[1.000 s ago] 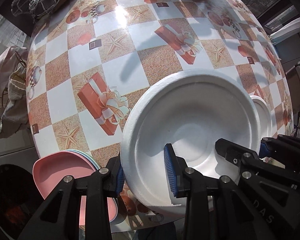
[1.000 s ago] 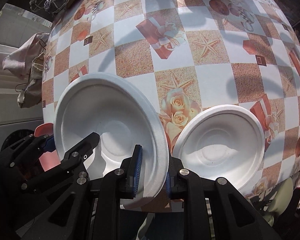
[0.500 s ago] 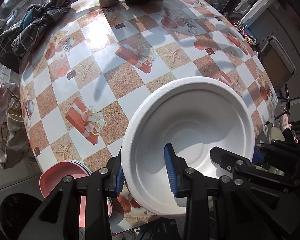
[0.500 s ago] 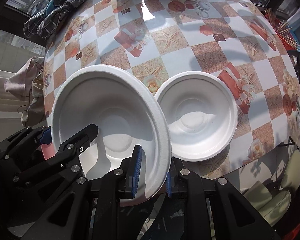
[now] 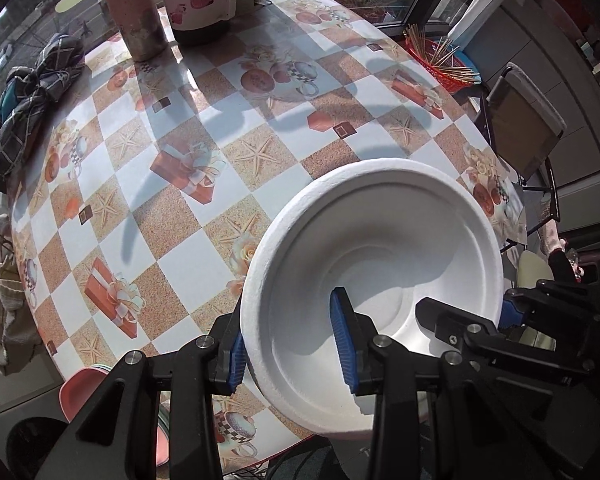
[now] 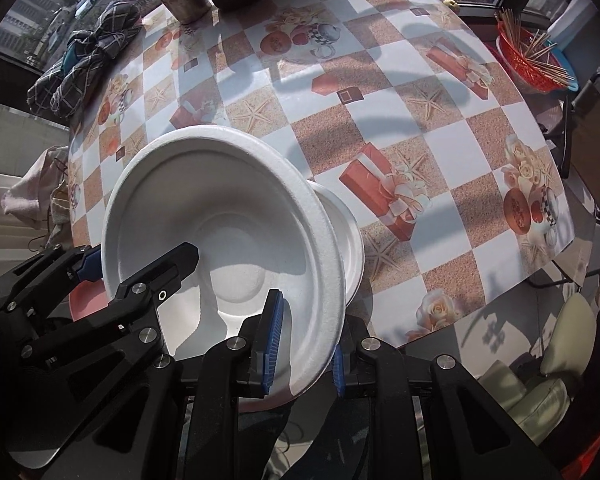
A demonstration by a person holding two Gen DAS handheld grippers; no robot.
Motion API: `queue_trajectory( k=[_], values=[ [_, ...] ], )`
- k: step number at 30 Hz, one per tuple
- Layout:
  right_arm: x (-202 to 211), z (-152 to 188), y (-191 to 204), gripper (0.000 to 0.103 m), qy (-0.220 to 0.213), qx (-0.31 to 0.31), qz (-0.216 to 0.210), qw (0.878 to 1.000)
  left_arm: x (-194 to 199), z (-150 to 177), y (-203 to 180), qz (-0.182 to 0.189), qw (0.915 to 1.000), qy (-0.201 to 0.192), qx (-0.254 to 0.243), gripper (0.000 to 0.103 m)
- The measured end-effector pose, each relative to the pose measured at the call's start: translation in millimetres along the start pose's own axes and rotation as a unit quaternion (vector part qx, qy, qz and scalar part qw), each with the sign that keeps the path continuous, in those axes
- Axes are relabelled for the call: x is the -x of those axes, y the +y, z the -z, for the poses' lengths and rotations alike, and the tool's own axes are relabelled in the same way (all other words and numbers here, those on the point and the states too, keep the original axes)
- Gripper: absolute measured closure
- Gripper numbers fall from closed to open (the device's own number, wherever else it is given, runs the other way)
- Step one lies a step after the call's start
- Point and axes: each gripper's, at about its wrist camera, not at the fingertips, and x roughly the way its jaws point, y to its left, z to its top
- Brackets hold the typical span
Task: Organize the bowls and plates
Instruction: 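Lower the white plates onto the other white plate and open both tools, then move both open tools back over the white plate stack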
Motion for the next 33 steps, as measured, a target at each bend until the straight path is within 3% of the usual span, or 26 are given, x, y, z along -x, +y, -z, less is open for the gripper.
queue_trajectory(
  k=[15,19,20,22,27,28,33],
  values=[
    [-28,-14,-32,0.079,0.057,0.018,-0.014,0.998,-38,-10,-18,-0.01,0.9976,0.058,0.037,0.061],
    [-33,-15,-32,0.076,0.059,0.016,-0.037,0.997,-41,-7,-7,-0.021,0.9962,0.064,0.055,0.05],
    [-34,-15,-33,0.071,0.06,0.014,-0.037,0.997,-40,-6,-5,-0.029,0.9959,0.064,0.057,0.048],
    [-35,-14,-36,0.036,0.058,0.008,-0.027,0.998,-39,-5,1,-0.052,0.9945,0.067,0.062,0.047],
    [-35,-13,-50,0.001,0.057,-0.028,-0.034,0.997,-28,-1,20,-0.044,0.994,0.042,0.09,0.026],
    [-34,-13,-52,0.001,0.056,-0.032,-0.028,0.998,-27,-1,21,-0.043,0.9939,0.043,0.092,0.021],
    [-29,-14,-52,0.001,0.042,-0.03,-0.026,0.998,-32,-1,18,-0.047,0.9935,0.06,0.084,0.02]
  ],
)
